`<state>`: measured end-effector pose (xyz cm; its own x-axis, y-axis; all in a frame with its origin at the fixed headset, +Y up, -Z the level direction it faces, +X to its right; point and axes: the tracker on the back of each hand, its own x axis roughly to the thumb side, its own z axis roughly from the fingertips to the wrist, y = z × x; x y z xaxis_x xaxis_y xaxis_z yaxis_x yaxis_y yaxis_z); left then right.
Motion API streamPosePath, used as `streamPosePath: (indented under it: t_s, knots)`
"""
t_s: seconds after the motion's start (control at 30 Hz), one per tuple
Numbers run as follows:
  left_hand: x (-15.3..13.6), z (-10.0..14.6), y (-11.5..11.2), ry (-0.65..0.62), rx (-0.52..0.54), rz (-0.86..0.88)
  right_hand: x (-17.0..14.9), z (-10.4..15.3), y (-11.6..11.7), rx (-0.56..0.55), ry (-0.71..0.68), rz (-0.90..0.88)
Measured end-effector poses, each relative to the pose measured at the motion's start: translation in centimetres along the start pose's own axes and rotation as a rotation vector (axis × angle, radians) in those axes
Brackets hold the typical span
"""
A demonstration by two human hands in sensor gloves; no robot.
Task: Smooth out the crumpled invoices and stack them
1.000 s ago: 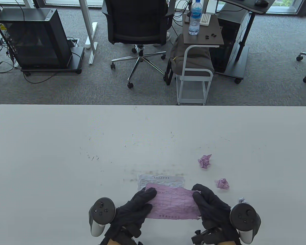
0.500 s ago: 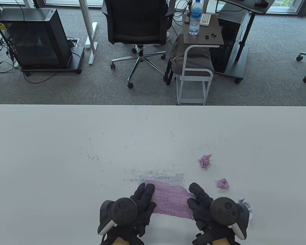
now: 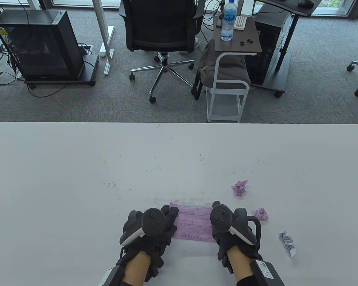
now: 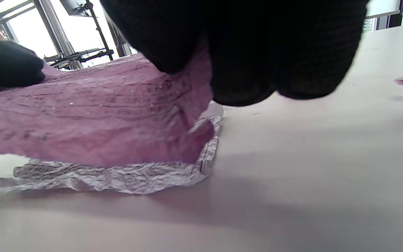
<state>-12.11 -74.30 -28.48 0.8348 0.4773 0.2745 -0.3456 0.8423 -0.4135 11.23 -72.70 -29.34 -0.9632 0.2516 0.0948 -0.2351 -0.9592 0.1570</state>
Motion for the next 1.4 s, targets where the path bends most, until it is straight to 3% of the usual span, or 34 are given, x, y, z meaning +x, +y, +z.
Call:
streamPosePath:
  t_s: [0.17,0.37,0.5,0.63,0.87,0.97,1.13,1.27,1.4]
  knots:
    - [-0.9,-2.1,-0.5,0.038,-0.045,-0.104,0.3,-2.7,1.1,0.048,0.026,0.056]
    - [-1.8,-3.3,-1.5,0.071,-0.091,-0.162,0.9,-4.0,2.7,0.07,0.032,0.141]
    - [-2.2,-3.6,-2.0,0.094,-0.111,-0.165,1.3,-4.3,3.7,0.073,0.028,0.203]
    - [-2.5,-3.8,-2.4,0.123,-0.197,-0.192,2.2,-4.3,4.2,0.072,-0.009,0.34]
    - [-3.6,-3.2,-2.1,0.201,-0.194,-0.18,3.3,-4.0,4.7,0.053,0.015,0.541]
    - [-4.0,-2.5,-1.7,0.204,-0.171,-0.186,3.3,-3.6,3.8,0.027,0.036,0.637]
    - [-3.7,-1.0,-0.5,0.178,-0.083,-0.178,1.6,-2.4,0.3,-0.084,0.073,0.612]
    - [-2.5,1.4,0.3,0.129,-0.011,-0.219,-2.7,-0.5,-2.8,-0.077,0.186,0.561]
    - [-1.0,4.2,0.8,0.081,0.029,-0.251,-8.2,2.2,-4.3,0.009,0.356,0.473]
